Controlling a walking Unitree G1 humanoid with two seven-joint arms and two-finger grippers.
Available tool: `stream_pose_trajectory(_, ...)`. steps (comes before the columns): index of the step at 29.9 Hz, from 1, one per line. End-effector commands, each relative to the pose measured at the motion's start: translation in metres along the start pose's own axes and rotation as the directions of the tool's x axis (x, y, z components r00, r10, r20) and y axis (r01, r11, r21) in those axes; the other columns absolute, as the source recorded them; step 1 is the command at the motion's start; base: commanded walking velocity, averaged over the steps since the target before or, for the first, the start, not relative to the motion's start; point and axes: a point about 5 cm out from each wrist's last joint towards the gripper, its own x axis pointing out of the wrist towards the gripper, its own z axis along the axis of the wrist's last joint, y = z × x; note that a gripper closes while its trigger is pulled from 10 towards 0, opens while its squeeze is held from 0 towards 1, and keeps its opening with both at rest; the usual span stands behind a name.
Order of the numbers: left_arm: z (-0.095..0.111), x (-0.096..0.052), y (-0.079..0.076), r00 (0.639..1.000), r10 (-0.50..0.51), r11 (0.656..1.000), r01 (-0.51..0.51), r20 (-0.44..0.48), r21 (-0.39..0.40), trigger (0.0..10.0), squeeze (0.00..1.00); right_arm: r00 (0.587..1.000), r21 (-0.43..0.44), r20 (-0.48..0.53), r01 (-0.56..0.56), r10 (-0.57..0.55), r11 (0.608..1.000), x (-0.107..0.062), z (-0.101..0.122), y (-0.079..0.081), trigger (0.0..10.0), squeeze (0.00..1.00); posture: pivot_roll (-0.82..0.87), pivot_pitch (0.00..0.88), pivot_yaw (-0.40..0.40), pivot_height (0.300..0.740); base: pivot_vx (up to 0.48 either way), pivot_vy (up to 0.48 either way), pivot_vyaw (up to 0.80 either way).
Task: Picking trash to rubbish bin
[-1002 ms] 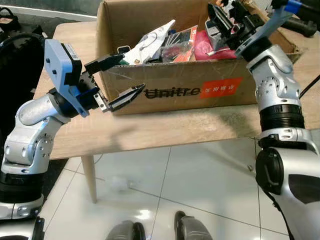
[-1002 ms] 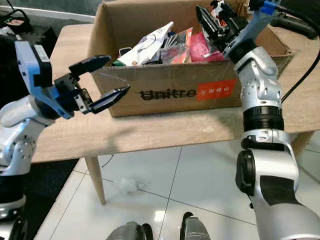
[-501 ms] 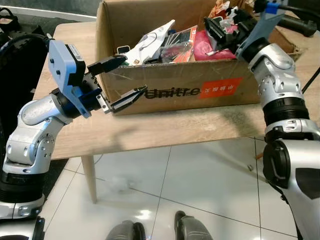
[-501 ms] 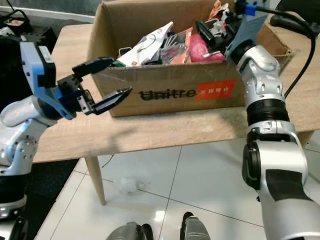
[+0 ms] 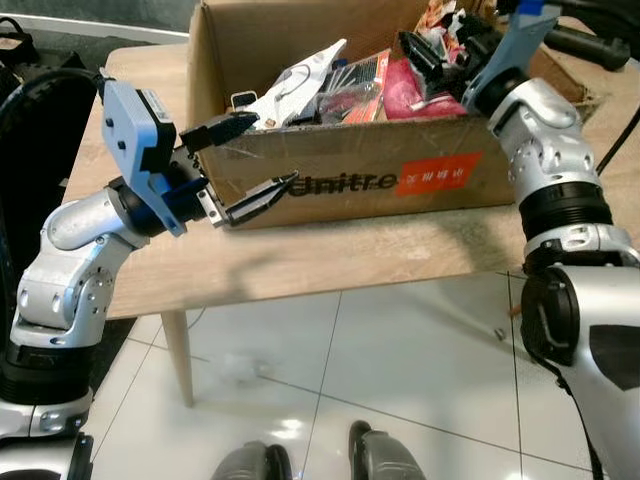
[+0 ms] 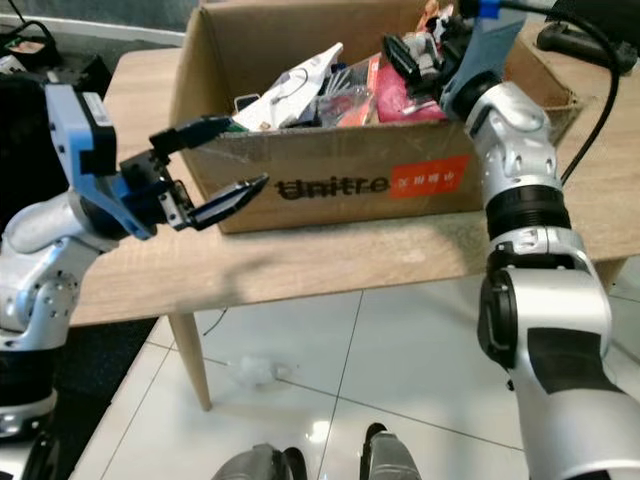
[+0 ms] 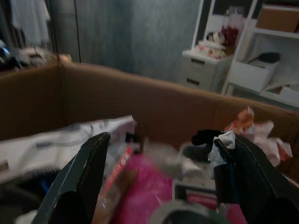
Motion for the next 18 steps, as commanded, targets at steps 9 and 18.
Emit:
stream_pose_trajectory(9,0.000,0.005,-0.004,1.000,-0.019,1.000,0.019,0.018,-0.004,10.0,0.00,0.999,0.088,0.045,0.002,-0.006,0.996,0.002,0.006,0.000,10.0,0.00,-0.04,0.178,0.039,0.740,0.000,0.000,0.00)
stream_pose_trajectory(18,0.003,0.013,0.001,0.997,0.045,0.999,-0.043,0.065,-0.022,10.0,0.00,0.993,0.117,0.111,-0.046,0.033,0.992,0.002,0.008,0.009,10.0,0.00,-0.04,0.167,0.040,0.740,0.000,0.000,0.00)
